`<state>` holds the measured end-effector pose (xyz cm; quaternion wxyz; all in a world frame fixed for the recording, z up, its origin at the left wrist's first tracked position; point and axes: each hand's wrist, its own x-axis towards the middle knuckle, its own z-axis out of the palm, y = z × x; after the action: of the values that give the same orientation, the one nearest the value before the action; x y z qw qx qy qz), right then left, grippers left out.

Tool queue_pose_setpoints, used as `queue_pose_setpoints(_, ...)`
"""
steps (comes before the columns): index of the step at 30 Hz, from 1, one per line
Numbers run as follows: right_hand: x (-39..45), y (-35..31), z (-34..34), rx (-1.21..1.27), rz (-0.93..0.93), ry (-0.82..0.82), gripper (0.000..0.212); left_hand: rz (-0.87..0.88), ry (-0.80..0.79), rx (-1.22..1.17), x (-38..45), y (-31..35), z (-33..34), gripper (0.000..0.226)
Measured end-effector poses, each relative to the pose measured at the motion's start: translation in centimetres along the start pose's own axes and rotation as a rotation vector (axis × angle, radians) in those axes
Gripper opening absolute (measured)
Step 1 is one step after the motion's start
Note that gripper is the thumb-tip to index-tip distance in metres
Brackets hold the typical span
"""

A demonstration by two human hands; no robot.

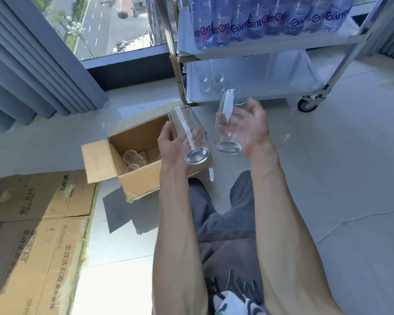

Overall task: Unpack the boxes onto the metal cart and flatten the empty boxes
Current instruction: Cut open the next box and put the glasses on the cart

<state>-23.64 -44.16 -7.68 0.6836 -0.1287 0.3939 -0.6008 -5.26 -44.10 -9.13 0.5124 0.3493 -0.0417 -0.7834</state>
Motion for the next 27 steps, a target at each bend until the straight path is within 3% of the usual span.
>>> queue_pose_setpoints(5, -0.6, 1.2, -0.5, 0.068, 0.117, -0.200, 0.067, -0.148, -0.044, -0.128, 0.4, 0.0, -0.3, 0.080)
queue_pose_setpoints(10, 0.4, 1.9, -1.8, 0.135, 0.058, -0.088, 0.044, -0.133, -0.019, -0.214, 1.0, -0.8, -1.2, 0.068)
queue_pose_setpoints(12, 1.0, 2.2, -2.5, 0.123, 0.049, -0.008, 0.049, -0.155, 0.000, -0.164, 1.2, -0.8, -1.8, 0.073)
queue_pose_setpoints(15, 1.2, 2.5, -2.9, 0.171, 0.082, -0.032, 0.060, -0.200, 0.019, -0.081, 1.1, -1.0, -2.0, 0.080)
queue_pose_setpoints(18, 1.0, 2.6, -2.3, 0.150, 0.099, -0.084, 0.056, -0.179, 0.019, -0.060, 1.0, -1.1, -1.9, 0.083)
queue_pose_setpoints(23, 1.5, 3.4, -2.0, 0.158, 0.131, -0.054, 0.063, -0.175, -0.137, -0.037, 1.7, -0.6, -2.3, 0.107)
queue_pose_setpoints(27, 1.4, 3.5, -2.5, 0.147, 0.180, -0.171, 0.075, -0.100, -0.210, -0.090, 2.1, -0.9, -2.8, 0.087)
